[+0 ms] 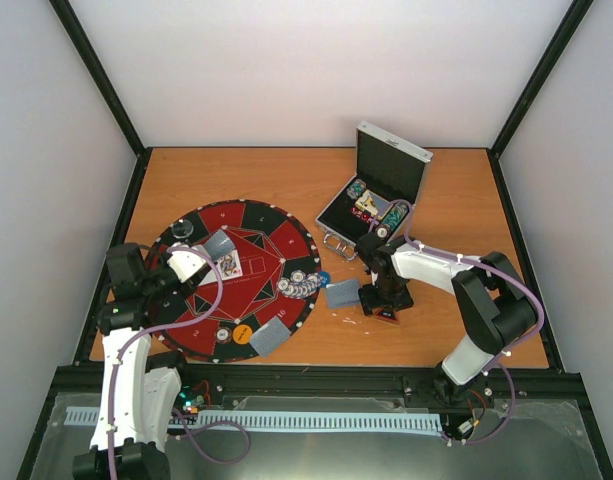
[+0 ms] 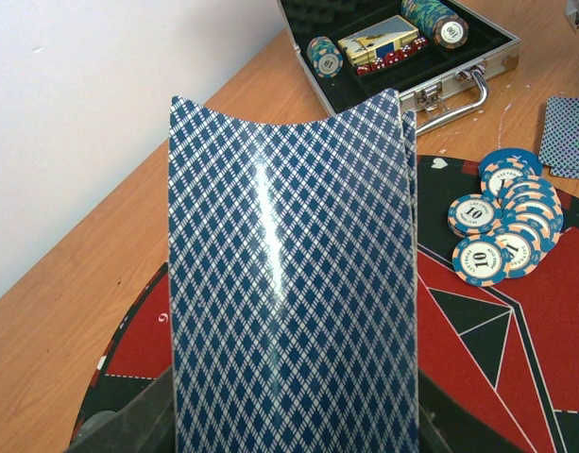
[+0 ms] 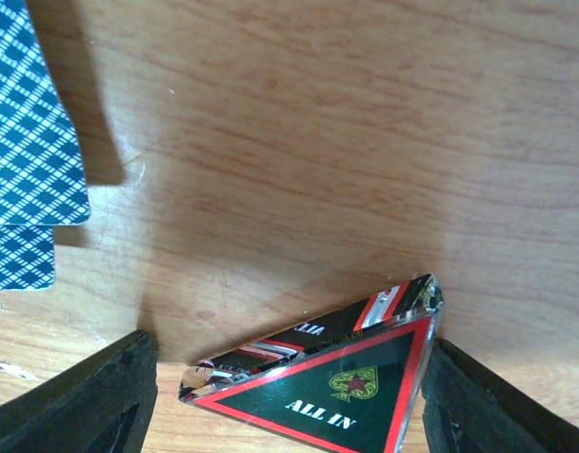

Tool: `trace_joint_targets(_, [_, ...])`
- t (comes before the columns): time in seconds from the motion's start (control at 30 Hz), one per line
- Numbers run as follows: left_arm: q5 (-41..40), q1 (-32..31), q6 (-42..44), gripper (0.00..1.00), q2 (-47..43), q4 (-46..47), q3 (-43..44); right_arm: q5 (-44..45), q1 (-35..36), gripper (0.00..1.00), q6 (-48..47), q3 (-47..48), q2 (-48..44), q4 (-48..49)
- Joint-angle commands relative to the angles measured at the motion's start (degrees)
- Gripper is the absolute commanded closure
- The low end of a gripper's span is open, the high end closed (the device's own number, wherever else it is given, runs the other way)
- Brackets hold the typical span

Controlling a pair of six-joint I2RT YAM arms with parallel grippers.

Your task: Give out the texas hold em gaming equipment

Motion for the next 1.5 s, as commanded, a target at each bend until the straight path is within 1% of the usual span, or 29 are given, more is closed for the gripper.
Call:
trace_joint_targets(0.0, [1.5,0.2,-0.2,0.62,-0.6,1.6,0.8,0.7,-0.4,0.24,1.0,-0.9,-0.6,-1.0])
trace_joint_targets(0.13, [1.5,0.2,-0.2,0.62,-0.6,1.6,0.7,1.8,-0.3,0.21,1.3,-1.0,-0.4,-1.8])
trace_joint_targets(0.37, [1.5,0.2,-0.2,0.62,-0.7,1.7,0.8,2.9,-0.3,0.26,1.9,-1.0,-1.0,-3.0])
trace_joint_targets(0.53, [1.6,0.2,-0.3,0.62,-0.7,1.8,0.8,3.0,-0.3,0.27,2.1,-1.1,-1.3,-3.3])
trace_joint_targets(0.6, [1.5,0.2,-0.3,0.62,-0.7,1.8,0.8,3.1,-0.3,0.31,1.9,-1.1,-1.4,-2.9])
trace_joint_targets(0.7, [1.6,0.2,-0.3,0.62,-0.7,1.9,0.7,2.6,-0.3,0.4,1.9,-0.8,-1.1,-2.6])
trace_joint_targets(0.77, [1.6,0.3,-0.3,0.62,-0.7,1.9,0.8,2.1,-0.3,0.43,1.6,-0.4,-1.1,-2.5])
trace_joint_targets(0.97, [1.6,0.2,-0.7,0.62,-0.6,2.3,0.8,-0.1,-0.3,0.48,0.7,1.7,-3.5,-3.1])
trace_joint_targets(1.07, [1.3,0.2,-3.9,0.62,-0.6,4.4,0.8,-2.0,1.4,0.49,-1.3,5.0,-4.8,-2.8])
trace_joint_targets(1.1, [1.0,0.2,-6.2,0.62,-0.6,5.8,0.8,-2.7,2.7,0.49,-2.0,6.7,-5.1,-2.2])
trace_joint_targets(1.13, [0.1,0.2,-10.5,0.62,-0.6,7.7,0.6,-3.5,4.2,0.49,-2.9,9.3,-5.2,-1.3])
trace_joint_targets(1.23, [-2.2,0.3,-17.9,0.62,-0.8,12.2,0.2,-6.3,9.6,0.52,-5.6,16.1,-3.6,3.0])
trace_joint_targets(1.33, [-5.7,0.3,-22.9,0.63,-1.3,15.4,0.0,-10.9,14.7,0.55,-8.2,22.5,1.0,10.4])
trace_joint_targets(1.47, [-11.1,0.3,-28.2,0.62,-1.8,17.8,0.0,-12.3,21.9,0.56,-13.8,33.5,11.6,12.9])
